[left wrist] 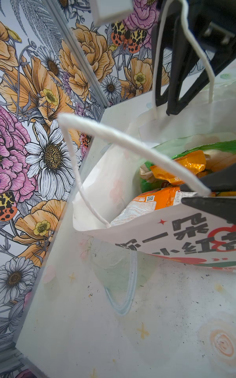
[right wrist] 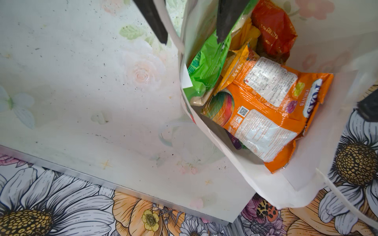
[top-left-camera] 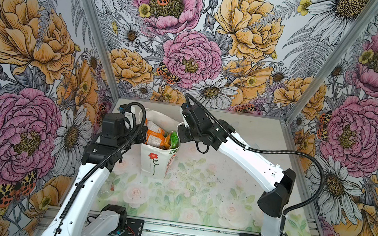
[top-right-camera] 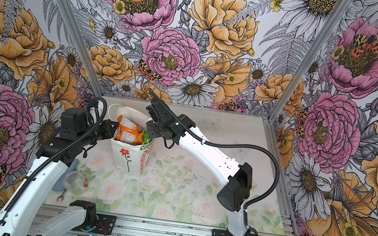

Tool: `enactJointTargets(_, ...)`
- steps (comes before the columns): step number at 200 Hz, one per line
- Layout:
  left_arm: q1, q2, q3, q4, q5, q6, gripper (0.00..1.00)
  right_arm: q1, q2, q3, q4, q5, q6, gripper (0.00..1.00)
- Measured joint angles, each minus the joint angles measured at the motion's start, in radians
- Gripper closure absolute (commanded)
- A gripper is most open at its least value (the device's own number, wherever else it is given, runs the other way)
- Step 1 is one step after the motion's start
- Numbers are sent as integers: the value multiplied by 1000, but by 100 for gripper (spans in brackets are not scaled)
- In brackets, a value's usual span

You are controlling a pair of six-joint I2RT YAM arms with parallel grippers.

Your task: Place the snacks into the paper bag

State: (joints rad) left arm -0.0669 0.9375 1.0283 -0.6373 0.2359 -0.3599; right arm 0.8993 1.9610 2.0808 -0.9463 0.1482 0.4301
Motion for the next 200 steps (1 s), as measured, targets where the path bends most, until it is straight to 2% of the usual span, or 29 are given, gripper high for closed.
enactJointTargets(82,0,0,0,13,3,0,90,14,48,52,-68,40,-3,100)
enactJointTargets(135,16,1,-6,66,94,-35,94,21,48,52,-85,103,-5,100)
enactJointTargets(155,-29,33,8,66,98,-71,100,22,41,40,-81,117,-4,100)
enactJointTargets(169,-81,74,34,65,89,-93,100,12,7,-14,-53,108,-1,100)
enactJointTargets(200,-275,174,138,52,-10,-109,100,-84,-128,-207,35,6,34,100)
